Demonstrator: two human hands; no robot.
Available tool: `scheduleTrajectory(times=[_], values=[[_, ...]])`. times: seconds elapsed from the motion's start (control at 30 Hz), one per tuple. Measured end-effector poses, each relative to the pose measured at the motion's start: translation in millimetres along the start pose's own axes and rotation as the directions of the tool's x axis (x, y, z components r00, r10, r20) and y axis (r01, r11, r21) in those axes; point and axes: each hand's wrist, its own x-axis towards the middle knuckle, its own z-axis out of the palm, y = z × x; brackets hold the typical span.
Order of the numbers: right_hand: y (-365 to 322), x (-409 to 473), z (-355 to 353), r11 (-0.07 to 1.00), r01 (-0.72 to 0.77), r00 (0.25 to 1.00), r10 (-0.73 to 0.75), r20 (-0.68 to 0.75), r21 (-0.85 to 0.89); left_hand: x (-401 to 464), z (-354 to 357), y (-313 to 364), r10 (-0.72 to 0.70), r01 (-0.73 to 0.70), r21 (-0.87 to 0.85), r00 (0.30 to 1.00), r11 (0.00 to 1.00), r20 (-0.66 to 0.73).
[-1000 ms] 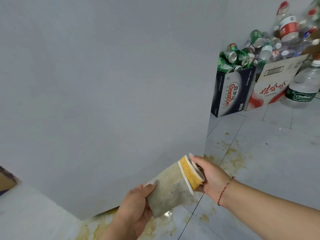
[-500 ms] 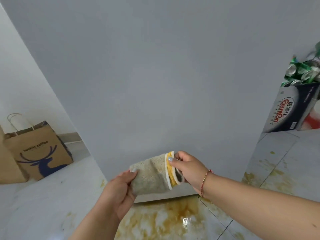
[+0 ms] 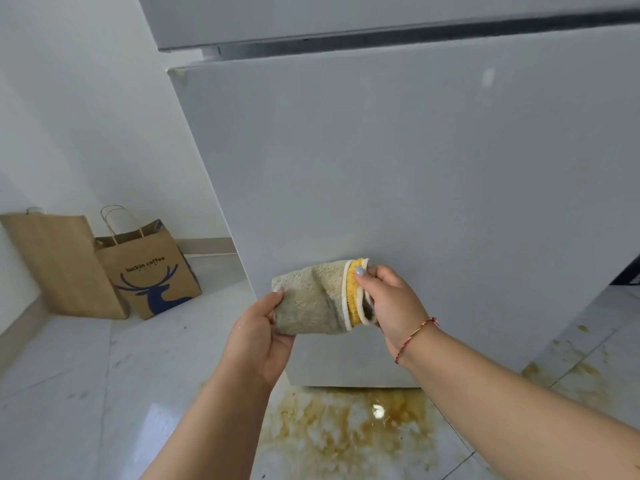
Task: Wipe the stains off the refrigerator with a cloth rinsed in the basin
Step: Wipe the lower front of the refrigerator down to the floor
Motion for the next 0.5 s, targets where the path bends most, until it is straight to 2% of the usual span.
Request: scheduleTrajectory(times=[0.23,0.33,0.43,0.5], values=[[-88,-33,4,0.985,-0.170,0.985,0.170,0.005,0.043,-54,42,59,-0.089,0.095,0.072,0.993,0.993,-0.079],[-131,-59,6,0.947,-0.268,0.963,0.266,0.036,0.177,-89,54,88,-0.099,0.121,0.183,0.987,0.976,-0.127],[-167,-83,15,0.865,-0.421,0.906,0.416,0.078,0.273,-128,65,124,-0.106,0.144,0.236,0.980,0.961,-0.168],[-195,-102,30,0.770,-0.559,0.828,0.536,0.164,0.307,-155,69,154,-0.076,0.123,0.256,0.980,0.959,-0.185]])
